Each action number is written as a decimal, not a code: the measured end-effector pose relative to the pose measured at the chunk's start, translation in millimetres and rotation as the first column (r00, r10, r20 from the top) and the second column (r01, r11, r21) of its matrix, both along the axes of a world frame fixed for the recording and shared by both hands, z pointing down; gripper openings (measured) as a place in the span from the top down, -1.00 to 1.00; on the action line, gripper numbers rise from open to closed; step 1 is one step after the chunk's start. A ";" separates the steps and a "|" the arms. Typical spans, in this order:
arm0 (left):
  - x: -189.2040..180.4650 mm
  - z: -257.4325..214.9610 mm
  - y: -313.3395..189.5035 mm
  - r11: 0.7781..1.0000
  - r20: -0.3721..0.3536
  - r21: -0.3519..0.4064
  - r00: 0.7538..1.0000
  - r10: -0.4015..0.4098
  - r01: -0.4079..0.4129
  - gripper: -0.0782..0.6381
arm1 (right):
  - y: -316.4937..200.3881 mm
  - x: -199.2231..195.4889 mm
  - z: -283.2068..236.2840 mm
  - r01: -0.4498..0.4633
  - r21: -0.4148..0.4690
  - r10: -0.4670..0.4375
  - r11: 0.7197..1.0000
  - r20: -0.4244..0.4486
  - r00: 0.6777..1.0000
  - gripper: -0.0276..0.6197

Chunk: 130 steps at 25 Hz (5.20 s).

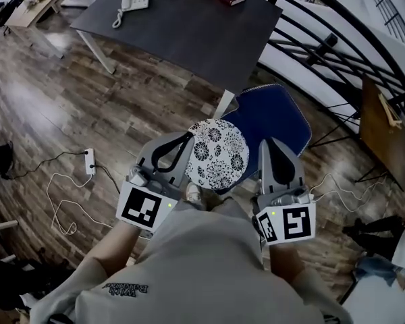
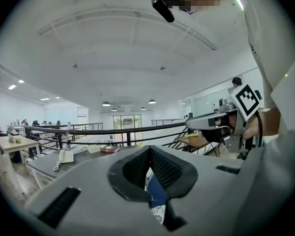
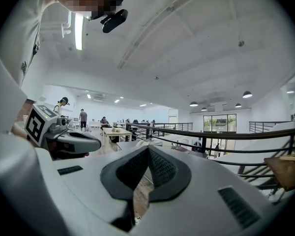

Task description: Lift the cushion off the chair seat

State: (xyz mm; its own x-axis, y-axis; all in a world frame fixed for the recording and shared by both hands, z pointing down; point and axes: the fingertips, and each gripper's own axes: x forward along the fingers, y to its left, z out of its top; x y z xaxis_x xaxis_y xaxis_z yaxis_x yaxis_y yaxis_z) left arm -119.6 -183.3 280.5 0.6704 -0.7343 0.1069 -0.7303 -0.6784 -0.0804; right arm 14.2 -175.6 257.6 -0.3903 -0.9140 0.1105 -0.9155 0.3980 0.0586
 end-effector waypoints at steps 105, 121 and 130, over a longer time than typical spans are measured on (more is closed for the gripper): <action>19.0 570.8 -86.0 0.681 0.196 -0.672 0.957 -0.215 0.291 0.77 | -114.5 49.9 569.2 -0.020 -0.607 -0.090 0.795 -0.151 0.984 0.91; 49.5 317.5 -90.6 0.779 0.095 -0.533 0.938 -0.334 0.332 0.77 | -109.7 98.9 211.2 -0.022 -0.258 0.020 0.966 -0.010 1.000 0.91; 74.8 113.5 -115.6 0.895 -0.066 -0.356 0.948 -0.311 0.268 0.77 | -115.9 141.9 25.8 -0.061 0.024 0.062 0.998 -0.022 0.998 0.91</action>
